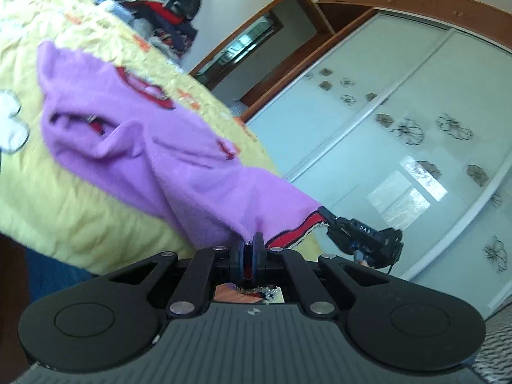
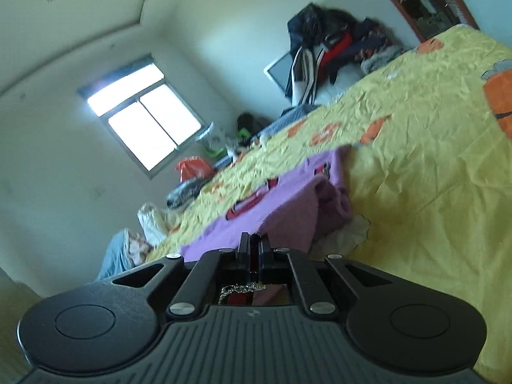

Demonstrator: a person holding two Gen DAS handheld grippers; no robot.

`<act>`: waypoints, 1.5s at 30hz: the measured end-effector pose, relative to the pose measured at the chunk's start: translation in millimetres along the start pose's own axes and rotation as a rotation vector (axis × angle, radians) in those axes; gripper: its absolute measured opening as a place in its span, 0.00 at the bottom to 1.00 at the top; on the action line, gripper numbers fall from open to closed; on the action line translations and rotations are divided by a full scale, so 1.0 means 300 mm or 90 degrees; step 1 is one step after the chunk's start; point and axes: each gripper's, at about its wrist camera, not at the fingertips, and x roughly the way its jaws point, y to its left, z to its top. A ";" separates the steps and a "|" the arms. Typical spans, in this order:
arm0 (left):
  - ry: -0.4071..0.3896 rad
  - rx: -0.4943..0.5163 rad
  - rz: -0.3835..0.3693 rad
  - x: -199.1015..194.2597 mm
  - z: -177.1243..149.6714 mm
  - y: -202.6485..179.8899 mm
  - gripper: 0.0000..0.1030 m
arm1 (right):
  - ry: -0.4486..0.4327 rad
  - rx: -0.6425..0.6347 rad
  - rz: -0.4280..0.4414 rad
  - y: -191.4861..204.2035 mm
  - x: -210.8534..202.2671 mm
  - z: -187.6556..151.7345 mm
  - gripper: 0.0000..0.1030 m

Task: Fold small clothes

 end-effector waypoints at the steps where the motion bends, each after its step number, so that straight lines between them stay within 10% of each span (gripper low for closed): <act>1: 0.001 0.005 0.000 -0.010 0.007 -0.017 0.03 | -0.016 0.014 0.024 0.001 -0.024 -0.003 0.04; 14: 0.071 -0.094 -0.003 -0.083 -0.134 -0.091 0.03 | -0.047 0.071 0.009 -0.009 -0.224 -0.102 0.04; 23: -0.004 -0.180 -0.043 -0.191 -0.171 -0.059 0.00 | -0.090 0.145 0.024 -0.083 -0.327 -0.189 0.04; 29: 0.059 -0.133 0.055 -0.132 -0.145 0.005 0.01 | -0.051 0.127 0.005 -0.102 -0.260 -0.174 0.04; 30: 0.091 -0.124 0.058 -0.105 -0.146 0.033 0.04 | -0.041 0.124 0.004 -0.101 -0.252 -0.175 0.04; 32: 0.132 -0.144 0.099 -0.050 -0.159 0.099 0.50 | -0.027 0.106 -0.002 -0.094 -0.242 -0.178 0.06; 33: 0.156 -0.164 0.095 -0.020 -0.168 0.130 0.56 | -0.026 0.110 0.000 -0.093 -0.245 -0.181 0.07; 38: 0.214 -0.172 0.126 0.104 -0.176 0.143 0.62 | -0.033 0.103 0.013 -0.081 -0.260 -0.164 0.07; 45: 0.260 -0.351 0.212 0.214 -0.193 0.195 0.68 | -0.019 0.094 0.020 -0.067 -0.230 -0.162 0.07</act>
